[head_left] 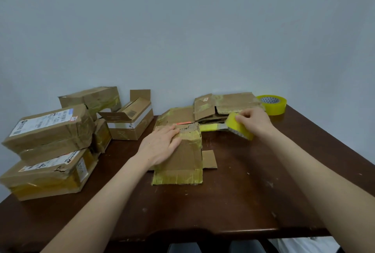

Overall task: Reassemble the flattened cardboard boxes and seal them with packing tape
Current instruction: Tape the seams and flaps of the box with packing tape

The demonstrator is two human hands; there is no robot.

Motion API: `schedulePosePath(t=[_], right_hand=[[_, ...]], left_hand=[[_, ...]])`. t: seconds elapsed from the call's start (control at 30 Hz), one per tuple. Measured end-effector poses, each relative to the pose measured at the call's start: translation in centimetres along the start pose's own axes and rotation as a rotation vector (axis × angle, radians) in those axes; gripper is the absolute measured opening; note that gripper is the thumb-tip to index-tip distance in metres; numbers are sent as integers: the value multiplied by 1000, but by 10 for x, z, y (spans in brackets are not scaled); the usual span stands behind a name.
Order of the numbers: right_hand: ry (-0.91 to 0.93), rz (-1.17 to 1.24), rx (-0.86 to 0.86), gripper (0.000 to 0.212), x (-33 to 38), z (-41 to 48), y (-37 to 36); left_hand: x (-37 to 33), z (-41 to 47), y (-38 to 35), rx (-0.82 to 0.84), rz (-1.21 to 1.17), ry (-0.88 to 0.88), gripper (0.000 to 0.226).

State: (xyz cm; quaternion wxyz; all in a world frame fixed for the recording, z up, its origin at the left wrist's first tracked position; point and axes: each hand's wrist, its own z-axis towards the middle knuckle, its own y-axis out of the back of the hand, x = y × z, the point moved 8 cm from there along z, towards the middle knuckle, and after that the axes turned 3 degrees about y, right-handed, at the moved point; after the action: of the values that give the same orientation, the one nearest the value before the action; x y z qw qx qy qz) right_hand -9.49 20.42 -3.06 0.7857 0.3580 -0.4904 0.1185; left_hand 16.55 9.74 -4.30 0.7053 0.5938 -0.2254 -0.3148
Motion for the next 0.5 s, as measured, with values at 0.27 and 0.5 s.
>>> schedulePosePath(t=[0.27,0.5], right_hand=[[-111,263,-40,9,-18,-8,3],[-158,424,-38,20,-22,-8,4]], left_hand=[[-6,-1,2,-13,46,11,54],[-19,7,21,-134,61,38,60]])
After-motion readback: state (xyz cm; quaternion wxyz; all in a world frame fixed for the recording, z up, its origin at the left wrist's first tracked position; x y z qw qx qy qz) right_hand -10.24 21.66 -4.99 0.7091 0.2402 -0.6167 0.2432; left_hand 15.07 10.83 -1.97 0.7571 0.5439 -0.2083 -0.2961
